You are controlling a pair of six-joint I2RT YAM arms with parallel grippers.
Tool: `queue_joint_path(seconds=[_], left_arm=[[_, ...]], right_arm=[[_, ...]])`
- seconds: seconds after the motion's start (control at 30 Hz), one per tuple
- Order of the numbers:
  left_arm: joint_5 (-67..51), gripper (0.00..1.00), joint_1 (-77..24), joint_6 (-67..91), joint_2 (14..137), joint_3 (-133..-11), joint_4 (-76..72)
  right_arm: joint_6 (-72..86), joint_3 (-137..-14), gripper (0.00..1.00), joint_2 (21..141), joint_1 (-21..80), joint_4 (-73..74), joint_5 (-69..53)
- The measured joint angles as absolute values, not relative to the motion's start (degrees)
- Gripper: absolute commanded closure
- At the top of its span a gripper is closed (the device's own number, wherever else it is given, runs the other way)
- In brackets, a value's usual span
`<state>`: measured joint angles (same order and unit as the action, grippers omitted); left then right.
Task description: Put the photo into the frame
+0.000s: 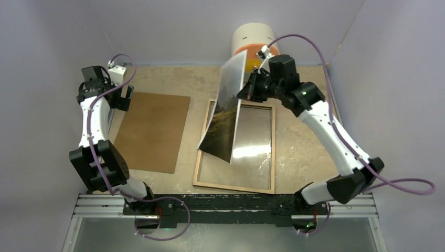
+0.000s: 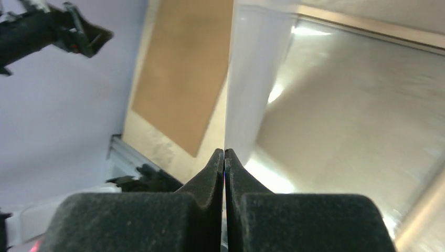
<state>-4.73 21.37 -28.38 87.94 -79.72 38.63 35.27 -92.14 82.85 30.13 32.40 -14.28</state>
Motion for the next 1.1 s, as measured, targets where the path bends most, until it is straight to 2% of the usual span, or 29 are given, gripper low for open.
queue_joint_path(seconds=[0.13,0.27,0.4,0.57,0.8,0.9,1.1], left_arm=[[-5.3,0.0,21.4,-28.1,87.7,-79.0,38.0],[-6.0,0.0,21.4,-28.2,87.2,-77.3,37.8],[-6.4,0.0,21.4,-28.5,86.9,-76.4,37.9],[-7.0,0.0,21.4,-29.5,85.3,-74.6,37.8],[-7.4,0.0,21.4,-29.6,83.9,-72.2,37.8],[-7.4,0.0,21.4,-29.6,83.9,-71.5,37.7],[-7.5,0.0,21.4,-29.6,83.9,-71.3,37.6]], right_arm=[[32.2,-101.1,1.0,78.0,30.4,47.3,-2.4],[30.1,-115.4,1.0,74.8,30.3,60.0,10.2],[27.7,-124.9,1.0,73.5,30.3,65.7,17.6],[27.6,-116.9,1.0,73.5,31.0,67.0,18.9],[32.6,-103.9,1.0,92.8,39.6,66.2,22.0],[36.1,-99.6,1.0,97.4,42.2,64.0,20.1],[45.9,-90.4,1.0,96.0,42.1,55.7,10.4]])
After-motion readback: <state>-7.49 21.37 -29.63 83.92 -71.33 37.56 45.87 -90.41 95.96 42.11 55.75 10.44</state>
